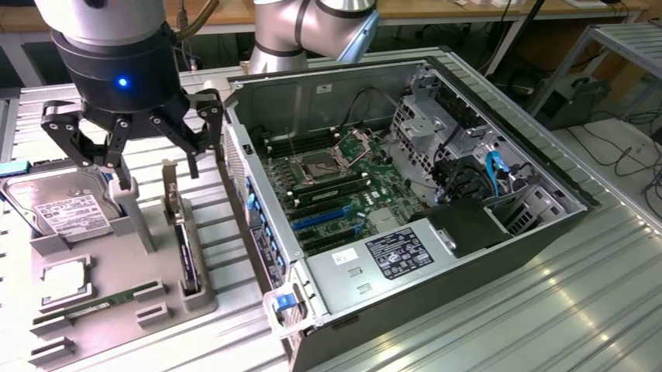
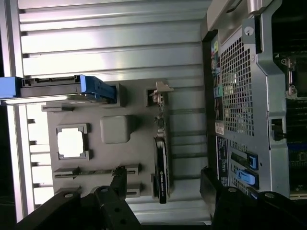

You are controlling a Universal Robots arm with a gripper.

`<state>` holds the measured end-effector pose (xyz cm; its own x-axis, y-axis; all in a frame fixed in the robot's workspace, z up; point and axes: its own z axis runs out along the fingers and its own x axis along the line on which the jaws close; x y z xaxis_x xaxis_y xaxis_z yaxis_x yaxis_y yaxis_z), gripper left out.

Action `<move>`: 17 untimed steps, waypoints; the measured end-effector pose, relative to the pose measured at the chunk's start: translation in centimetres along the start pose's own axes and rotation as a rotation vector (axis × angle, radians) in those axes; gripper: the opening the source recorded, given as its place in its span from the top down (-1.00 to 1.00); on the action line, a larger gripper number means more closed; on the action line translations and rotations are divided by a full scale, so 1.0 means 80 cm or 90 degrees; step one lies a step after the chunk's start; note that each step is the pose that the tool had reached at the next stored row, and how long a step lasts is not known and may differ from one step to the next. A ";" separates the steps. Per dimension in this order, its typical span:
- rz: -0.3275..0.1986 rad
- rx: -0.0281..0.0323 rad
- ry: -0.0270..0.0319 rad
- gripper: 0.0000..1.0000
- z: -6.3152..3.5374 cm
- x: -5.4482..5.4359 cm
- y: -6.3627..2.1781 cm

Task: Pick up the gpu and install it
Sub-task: 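Pick up the gpu and move the gpu toward the slot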

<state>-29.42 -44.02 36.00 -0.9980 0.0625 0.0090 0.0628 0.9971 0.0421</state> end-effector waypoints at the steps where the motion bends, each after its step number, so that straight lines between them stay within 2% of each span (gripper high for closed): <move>1: 0.000 0.0000 0.0000 -0.44 0.002 0.000 0.000; 10: 0.000 0.0000 0.0003 -0.44 0.007 0.000 0.000; 17: 0.000 0.0003 0.0044 -0.44 0.011 0.000 0.000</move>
<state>-29.42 -44.02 35.14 -0.9979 0.0623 0.0158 0.0630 0.9971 0.0416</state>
